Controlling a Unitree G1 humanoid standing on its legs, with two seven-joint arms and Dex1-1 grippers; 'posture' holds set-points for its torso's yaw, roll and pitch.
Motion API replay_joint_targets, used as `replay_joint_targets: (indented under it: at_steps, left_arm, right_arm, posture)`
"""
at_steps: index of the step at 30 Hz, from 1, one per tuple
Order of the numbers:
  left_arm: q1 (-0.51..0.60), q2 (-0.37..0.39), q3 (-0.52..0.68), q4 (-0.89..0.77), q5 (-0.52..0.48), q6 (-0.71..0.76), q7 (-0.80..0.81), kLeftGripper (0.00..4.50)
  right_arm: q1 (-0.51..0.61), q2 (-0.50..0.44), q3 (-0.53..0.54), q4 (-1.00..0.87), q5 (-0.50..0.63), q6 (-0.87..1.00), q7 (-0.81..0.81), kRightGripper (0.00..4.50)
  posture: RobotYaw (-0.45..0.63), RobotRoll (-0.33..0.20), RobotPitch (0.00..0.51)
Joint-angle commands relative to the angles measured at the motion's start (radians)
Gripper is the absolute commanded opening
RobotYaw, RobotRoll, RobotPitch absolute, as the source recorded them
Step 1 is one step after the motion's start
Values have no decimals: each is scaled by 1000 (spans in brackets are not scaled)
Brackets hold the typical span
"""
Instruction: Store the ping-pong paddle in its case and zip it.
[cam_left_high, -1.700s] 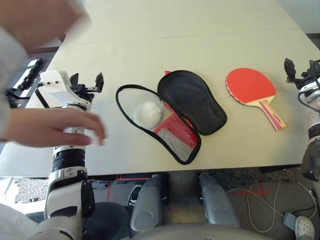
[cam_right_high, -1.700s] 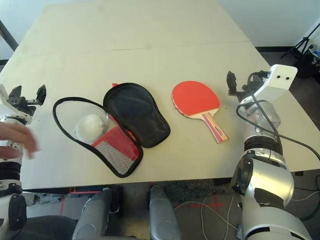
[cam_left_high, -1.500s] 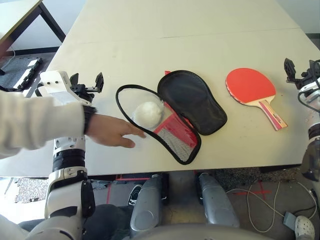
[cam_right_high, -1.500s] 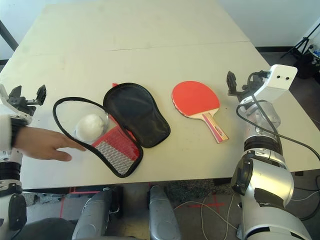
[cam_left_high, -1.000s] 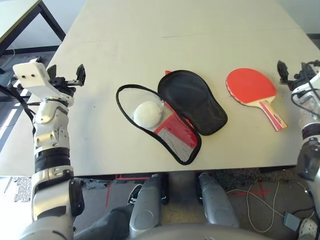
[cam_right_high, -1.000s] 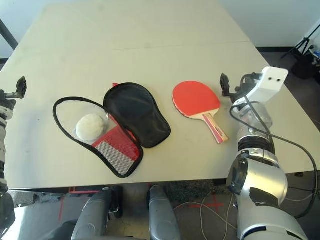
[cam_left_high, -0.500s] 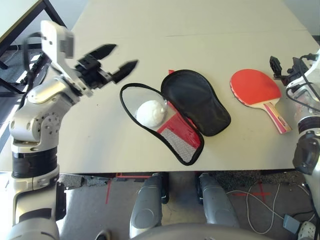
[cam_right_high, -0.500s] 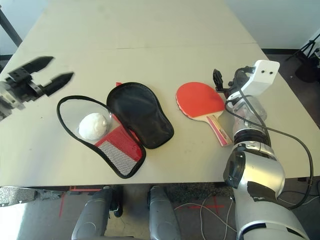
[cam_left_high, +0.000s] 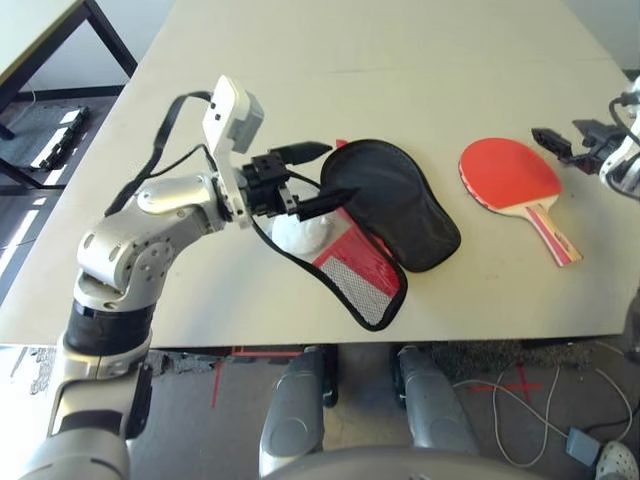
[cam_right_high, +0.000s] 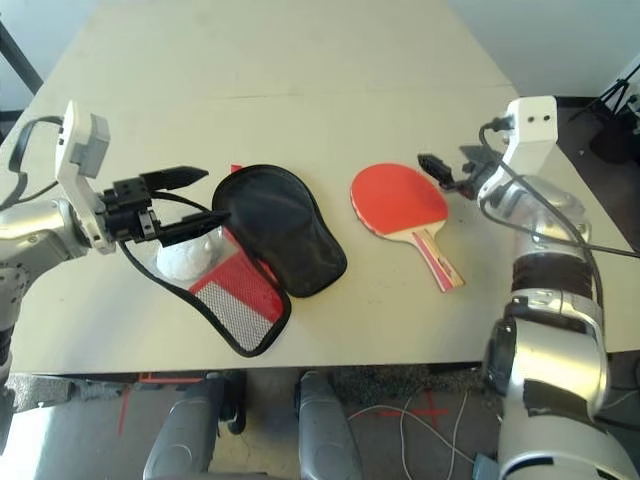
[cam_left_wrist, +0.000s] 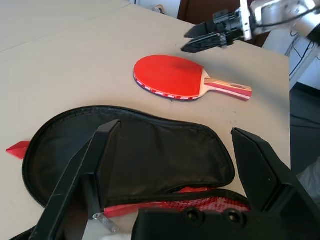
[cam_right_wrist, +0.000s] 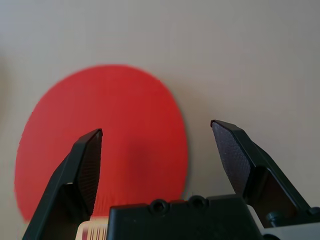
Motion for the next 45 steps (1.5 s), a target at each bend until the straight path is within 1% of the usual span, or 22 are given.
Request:
replay_joint_targets:
  at_steps: [1, 4, 7, 11, 18, 29, 32, 35, 39, 41, 45]
  left_arm:
    - [18, -6, -22, 2, 31, -18, -19, 4500]
    - [19, -12, -29, 7, 46, -24, -28, 4500]
    - [19, -20, -35, 12, 62, -29, -36, 4500]
    - [17, -29, -38, 14, 76, -31, -42, 4500]
    - [13, -45, -44, 13, 94, -33, -42, 4500]
    - [5, -65, -45, 13, 110, -40, -41, 4500]
    - [3, -70, -45, 14, 115, -40, -42, 4500]
    - [2, -72, -45, 13, 115, -38, -42, 4500]
    - [3, -71, -44, 14, 117, -39, -45, 4500]
    - [3, -71, -44, 14, 117, -38, -46, 4500]
    - [3, -73, -46, 17, 120, -40, -49, 4500]
  right_arm:
    - [29, -68, 47, -163, 35, 267, 31, 4465]
    - [48, -102, 64, -263, 55, 396, 27, 4465]
    - [76, -116, 83, -362, 82, 497, 25, 4465]
    - [110, -93, 81, -449, 120, 589, 6, 4465]
    - [185, 0, 81, -502, 127, 601, -78, 4465]
    - [196, 55, 98, -451, 115, 522, -145, 4465]
    - [205, 67, 92, -438, 121, 519, -153, 3941]
    - [219, 67, 82, -426, 125, 513, -157, 3063]
    - [228, 70, 67, -419, 130, 512, -164, 1781]
    - [233, 72, 59, -419, 129, 508, -170, 1286]
    - [236, 74, 43, -426, 125, 491, -180, 1249]
  posture:
    - [-5, 0, 225]
    - [-9, 0, 226]
    - [-10, 0, 228]
    - [-8, 0, 233]
    - [6, 0, 238]
    - [14, 0, 234]
    - [15, 0, 234]
    - [14, 0, 236]
    - [11, 0, 237]
    - [10, 0, 238]
    - [7, 0, 239]
